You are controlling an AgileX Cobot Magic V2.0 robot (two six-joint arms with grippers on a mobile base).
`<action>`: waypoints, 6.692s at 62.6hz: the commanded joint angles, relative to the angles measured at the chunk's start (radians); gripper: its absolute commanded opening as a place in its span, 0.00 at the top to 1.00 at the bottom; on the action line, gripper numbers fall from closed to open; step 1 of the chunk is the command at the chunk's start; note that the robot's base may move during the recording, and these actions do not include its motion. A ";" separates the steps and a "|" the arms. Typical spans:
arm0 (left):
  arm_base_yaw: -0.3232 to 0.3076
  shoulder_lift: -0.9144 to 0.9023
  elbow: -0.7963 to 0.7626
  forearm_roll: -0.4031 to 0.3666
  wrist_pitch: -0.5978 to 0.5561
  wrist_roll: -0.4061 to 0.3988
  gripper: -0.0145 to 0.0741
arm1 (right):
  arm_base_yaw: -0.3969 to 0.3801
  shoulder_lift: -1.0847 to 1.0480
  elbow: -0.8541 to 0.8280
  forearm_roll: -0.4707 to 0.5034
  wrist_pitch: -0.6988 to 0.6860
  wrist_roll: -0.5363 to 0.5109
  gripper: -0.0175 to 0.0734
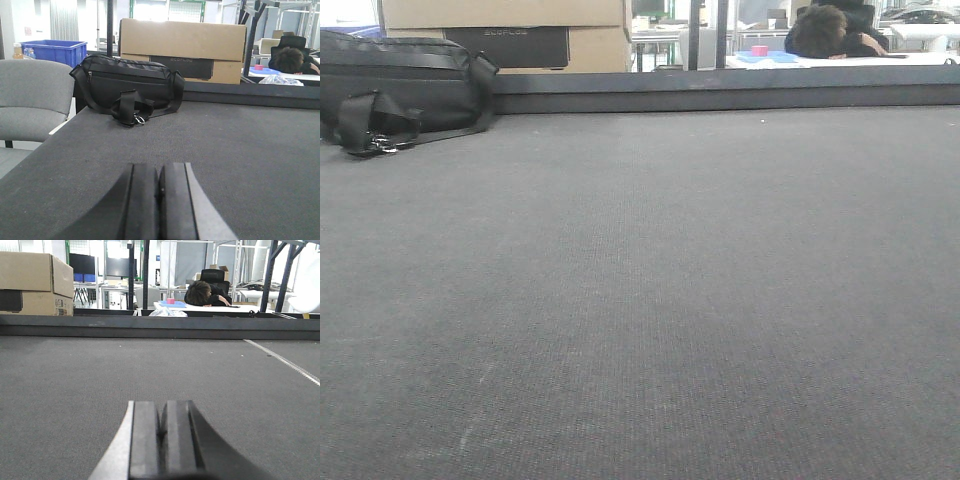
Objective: Grab block from conveyor and place in blue bin
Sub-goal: 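Lower both open grippers toward the green and blue blocks on the belt, then close left gripper on green block and right gripper on blue block, then lift both held blocks up off the conveyor belt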
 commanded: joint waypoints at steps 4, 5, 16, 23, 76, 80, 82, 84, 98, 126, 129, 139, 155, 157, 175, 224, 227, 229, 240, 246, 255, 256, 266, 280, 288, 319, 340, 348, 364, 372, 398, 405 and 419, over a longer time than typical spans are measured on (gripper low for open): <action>-0.007 -0.003 -0.002 -0.002 -0.017 -0.005 0.96 | 0.001 0.007 -0.004 -0.007 -0.022 -0.003 0.99; -0.007 -0.003 -0.002 -0.002 -0.017 -0.005 0.96 | 0.001 0.007 -0.004 -0.007 -0.022 -0.003 0.99; -0.007 -0.003 -0.002 -0.002 -0.017 -0.005 0.96 | 0.001 0.007 -0.004 -0.007 -0.022 -0.003 0.99; -0.007 -0.003 -0.002 -0.002 -0.017 -0.005 0.96 | 0.001 0.007 -0.004 -0.007 -0.022 -0.003 0.99; -0.007 -0.003 -0.232 0.005 0.193 -0.005 0.96 | 0.001 0.007 -0.205 0.039 0.117 0.025 0.99; -0.007 0.011 -0.335 0.005 0.299 -0.005 0.96 | 0.001 0.012 -0.288 0.039 0.171 0.025 0.99; -0.007 0.039 -0.386 0.007 0.366 -0.005 0.96 | 0.001 0.033 -0.344 0.039 0.205 0.025 0.99; -0.007 0.062 -0.435 0.013 0.410 -0.005 0.96 | 0.001 0.058 -0.383 0.039 0.239 0.025 0.99; -0.007 0.353 -0.731 0.057 0.681 -0.005 0.96 | 0.001 0.375 -0.717 0.039 0.702 0.001 0.99; -0.007 0.902 -0.966 0.055 0.977 -0.005 0.96 | 0.001 0.983 -1.038 0.095 1.103 -0.037 0.99; -0.007 0.939 -0.966 0.055 0.977 -0.005 0.96 | 0.006 1.024 -1.038 0.128 1.117 -0.047 0.99; -0.007 1.024 -0.966 0.055 0.977 -0.005 0.96 | 0.106 1.149 -1.038 0.116 1.194 -0.090 0.98; -0.007 1.067 -0.966 0.055 0.979 -0.005 0.96 | 0.194 1.263 -1.038 0.058 1.184 -0.014 0.98; -0.007 1.067 -0.966 0.055 0.979 -0.005 0.96 | 0.194 1.275 -1.036 0.062 1.182 -0.014 0.97; -0.007 1.066 -0.966 0.035 0.979 -0.005 0.96 | 0.189 1.321 -0.992 0.062 1.119 0.010 0.41; -0.007 1.066 -0.966 0.002 1.046 -0.005 0.96 | 0.125 1.485 -0.813 0.093 0.900 0.010 0.60; -0.007 1.066 -0.966 0.002 1.074 -0.005 0.96 | 0.125 1.480 -0.815 0.086 0.910 0.010 0.70; -0.005 1.069 -0.966 0.002 1.095 -0.005 0.96 | 0.125 1.476 -0.819 0.083 0.920 0.010 0.78; 0.052 1.125 -0.992 -0.002 1.178 0.000 0.96 | 0.125 1.443 -0.876 0.074 0.997 0.010 0.98; 0.088 1.180 -1.012 -0.007 1.193 0.079 0.96 | 0.125 1.415 -0.914 0.074 1.022 0.010 0.99; 0.105 1.277 -1.016 -0.009 1.169 0.181 0.96 | 0.125 1.385 -0.950 0.074 1.010 0.010 0.99; 0.105 1.291 -1.016 -0.009 1.160 0.181 0.96 | 0.125 1.385 -0.952 0.074 1.005 0.010 0.99; 0.105 1.363 -1.016 -0.011 1.068 0.230 0.94 | 0.125 1.385 -0.954 0.082 0.992 0.010 0.99; 0.105 1.417 -1.016 -0.012 0.951 0.259 0.59 | 0.125 1.385 -0.954 0.082 0.974 0.010 0.99; 0.105 1.468 -1.010 -0.012 0.939 0.263 0.46 | 0.125 1.385 -0.954 0.082 0.969 0.010 0.99; 0.103 1.654 -1.010 -0.075 0.928 0.359 0.46 | 0.125 1.385 -0.954 0.082 0.926 0.010 0.99; 0.103 1.580 -1.035 -0.128 0.945 0.359 0.96 | 0.127 1.364 -0.954 0.082 0.927 0.010 0.99; 0.092 1.471 -1.029 -0.214 0.916 0.359 0.96 | 0.129 1.309 -0.954 0.082 0.902 0.010 0.99; 0.052 1.112 -0.872 -0.240 0.570 0.242 0.96 | 0.129 1.079 -0.872 0.082 0.644 0.010 0.99; 0.052 0.930 -0.722 -0.242 0.387 0.228 0.96 | 0.129 0.960 -0.765 0.082 0.510 0.010 0.99; 0.052 0.359 -0.339 -0.231 0.126 0.228 0.96 | 0.129 0.580 -0.339 -0.020 0.030 0.010 0.99; 0.052 0.248 -0.328 -0.231 0.141 0.228 0.96 | 0.129 0.517 -0.363 -0.020 0.030 0.010 0.99; 0.052 0.105 -0.328 -0.231 0.179 0.228 0.96 | 0.129 0.415 -0.450 -0.018 0.107 0.010 0.99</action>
